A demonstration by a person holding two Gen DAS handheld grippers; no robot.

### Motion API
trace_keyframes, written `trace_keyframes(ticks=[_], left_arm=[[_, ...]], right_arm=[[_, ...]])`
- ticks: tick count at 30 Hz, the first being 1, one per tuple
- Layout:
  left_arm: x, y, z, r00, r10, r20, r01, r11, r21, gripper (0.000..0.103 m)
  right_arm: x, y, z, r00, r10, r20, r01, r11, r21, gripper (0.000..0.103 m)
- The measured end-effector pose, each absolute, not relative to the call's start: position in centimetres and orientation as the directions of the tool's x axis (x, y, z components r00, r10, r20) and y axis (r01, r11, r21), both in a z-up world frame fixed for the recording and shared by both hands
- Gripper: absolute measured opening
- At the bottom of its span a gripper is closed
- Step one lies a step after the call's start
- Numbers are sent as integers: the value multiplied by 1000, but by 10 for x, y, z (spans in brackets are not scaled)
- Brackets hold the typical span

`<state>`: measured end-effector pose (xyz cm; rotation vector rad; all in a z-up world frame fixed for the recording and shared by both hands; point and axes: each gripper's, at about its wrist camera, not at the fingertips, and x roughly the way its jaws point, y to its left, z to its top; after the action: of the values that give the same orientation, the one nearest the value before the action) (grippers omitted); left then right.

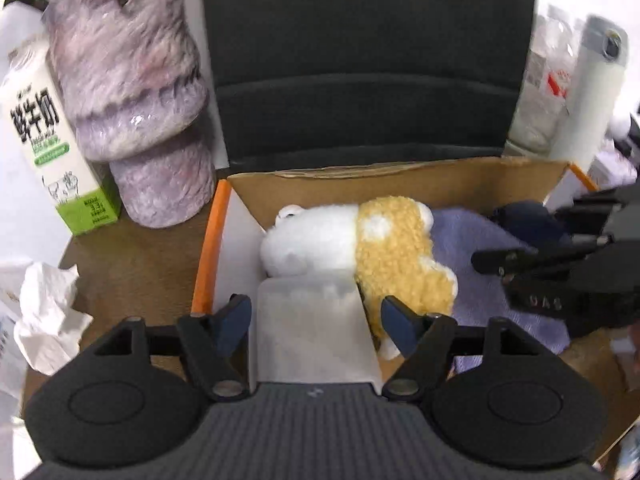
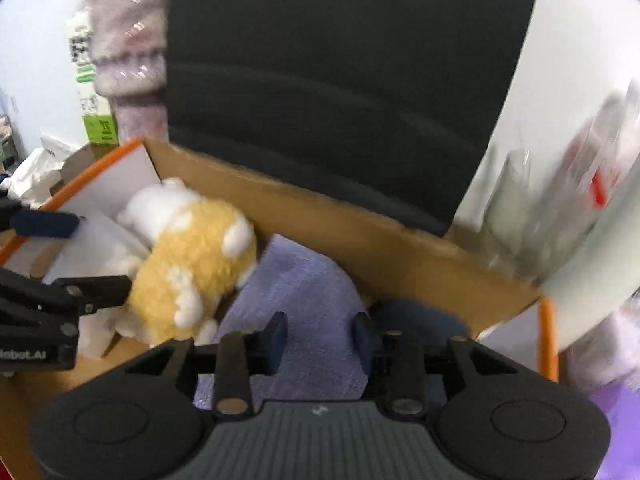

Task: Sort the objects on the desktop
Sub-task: 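Carry the container and purple pouch into the box while both tools release them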

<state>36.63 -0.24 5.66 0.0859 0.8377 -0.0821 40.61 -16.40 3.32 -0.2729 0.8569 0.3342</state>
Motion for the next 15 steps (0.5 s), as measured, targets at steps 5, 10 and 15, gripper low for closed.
trace_keyframes(ticks=[5, 10, 15], left_arm=[[350, 10, 84, 681, -53, -730, 56, 998, -21, 82], [302, 16, 116, 703, 61, -709, -27, 998, 59, 90], [222, 24, 121, 713, -38, -700, -41, 995, -96, 99]], right_arm=[[382, -171, 64, 719, 142, -681, -353, 918, -181, 70], [344, -190, 103, 720, 202, -664, -358, 928, -106, 76], [276, -204, 123, 729, 213, -651, -322, 946, -50, 80]])
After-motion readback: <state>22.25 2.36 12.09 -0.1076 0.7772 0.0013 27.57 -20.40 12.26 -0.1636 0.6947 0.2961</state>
